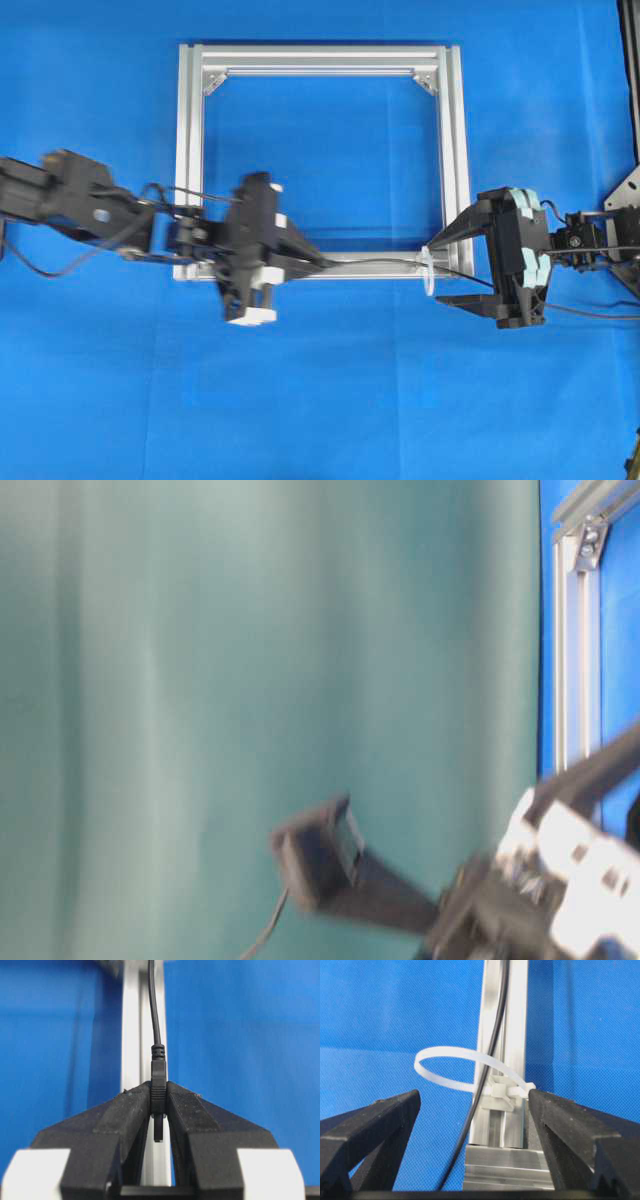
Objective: Insert the wire through the string loop located on the right side.
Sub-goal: 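Pull the cable leftward through the loop with the left gripper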
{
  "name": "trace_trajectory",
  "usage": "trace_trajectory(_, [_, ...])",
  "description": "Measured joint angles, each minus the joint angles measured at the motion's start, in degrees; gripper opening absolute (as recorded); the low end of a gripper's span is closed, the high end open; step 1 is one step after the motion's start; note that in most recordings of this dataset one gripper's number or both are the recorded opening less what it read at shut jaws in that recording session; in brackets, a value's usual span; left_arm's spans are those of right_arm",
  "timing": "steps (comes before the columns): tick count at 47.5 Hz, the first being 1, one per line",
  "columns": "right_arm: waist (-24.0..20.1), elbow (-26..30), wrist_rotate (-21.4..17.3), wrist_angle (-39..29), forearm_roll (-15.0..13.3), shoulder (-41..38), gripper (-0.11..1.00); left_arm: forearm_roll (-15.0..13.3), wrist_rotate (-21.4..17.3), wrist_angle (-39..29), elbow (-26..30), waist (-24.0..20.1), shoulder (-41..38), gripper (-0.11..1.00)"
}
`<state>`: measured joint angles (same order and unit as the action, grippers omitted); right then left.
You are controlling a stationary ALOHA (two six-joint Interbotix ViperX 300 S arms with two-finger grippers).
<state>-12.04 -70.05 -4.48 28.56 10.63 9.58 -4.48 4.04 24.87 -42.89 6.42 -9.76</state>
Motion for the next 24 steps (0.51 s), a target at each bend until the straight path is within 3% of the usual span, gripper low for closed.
trace_trajectory(14, [0.00, -0.09, 0.09, -0.26, 0.00, 0.00, 0.94, 0.00, 2.37, 2.81, -16.17, 1.58, 12.04, 0.08])
trace_trajectory(24, [0.09, 0.00, 0.00, -0.26, -0.09, 0.00, 0.94, 0.00, 2.64, 4.31, -24.08, 3.52, 18.54, 0.08])
